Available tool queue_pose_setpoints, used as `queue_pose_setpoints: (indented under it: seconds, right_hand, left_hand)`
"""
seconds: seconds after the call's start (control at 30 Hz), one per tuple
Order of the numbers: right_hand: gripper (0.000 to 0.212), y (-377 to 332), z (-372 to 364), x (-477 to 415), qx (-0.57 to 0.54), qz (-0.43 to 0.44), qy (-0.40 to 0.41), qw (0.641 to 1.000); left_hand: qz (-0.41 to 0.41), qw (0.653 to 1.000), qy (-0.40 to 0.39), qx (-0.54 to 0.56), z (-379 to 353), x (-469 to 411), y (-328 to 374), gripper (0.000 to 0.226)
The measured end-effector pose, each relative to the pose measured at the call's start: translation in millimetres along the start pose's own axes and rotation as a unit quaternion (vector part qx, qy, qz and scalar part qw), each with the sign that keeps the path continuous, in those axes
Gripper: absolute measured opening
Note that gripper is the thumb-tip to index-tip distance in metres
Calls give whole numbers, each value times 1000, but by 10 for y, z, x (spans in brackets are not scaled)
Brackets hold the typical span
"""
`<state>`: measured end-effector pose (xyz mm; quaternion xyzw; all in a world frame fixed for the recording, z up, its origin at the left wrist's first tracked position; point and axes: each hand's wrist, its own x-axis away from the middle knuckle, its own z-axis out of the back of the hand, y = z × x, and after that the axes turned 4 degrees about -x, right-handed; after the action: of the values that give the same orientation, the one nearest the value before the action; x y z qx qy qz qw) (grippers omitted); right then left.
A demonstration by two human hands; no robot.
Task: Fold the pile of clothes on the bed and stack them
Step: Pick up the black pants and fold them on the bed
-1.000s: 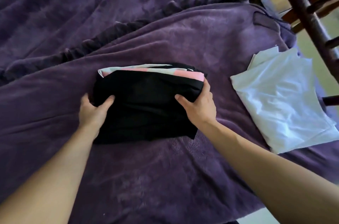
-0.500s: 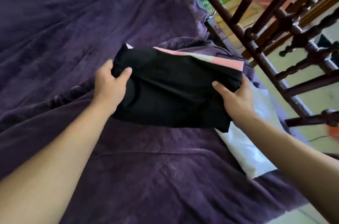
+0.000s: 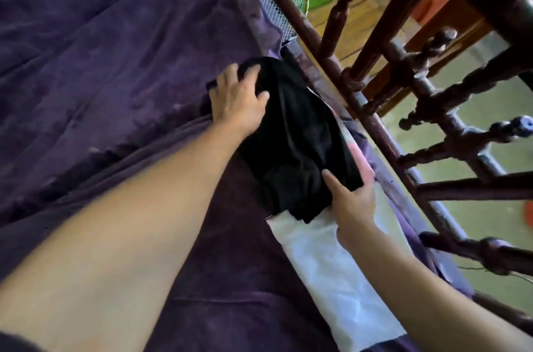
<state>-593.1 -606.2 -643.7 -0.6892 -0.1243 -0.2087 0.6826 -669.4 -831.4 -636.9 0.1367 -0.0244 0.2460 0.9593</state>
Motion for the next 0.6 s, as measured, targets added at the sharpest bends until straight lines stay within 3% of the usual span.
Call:
queue_pose_setpoints:
  seconds: [0.1,0.3,0.4,0.47,0.53,0.6]
  right_hand:
    - [65,118,19,-91,-8,8,-27,1000]
    - [68,188,28,-226,16,9,-47,999]
    - [65,83,99,-207,58,6,-71,996]
    - [72,-11,153,-114,149,20,-56,987]
    - [89,-58,183,39,298,78,-11,951]
    - [88,-46,158,260,433,199,-15,879]
  left_hand:
    - [1,996,-76,-35,-523,387,-83,56]
    - [-23,995,-100,-10,-627,313,-230,57]
    - [-1,997,-70,25,-436,564,-285,54]
    - [51,997,-38,48,-316,920,-342,49]
    - [89,992,-19,84,-237,1366,-444,45]
    - [122,985,-15,121,-192,1855,-576,41]
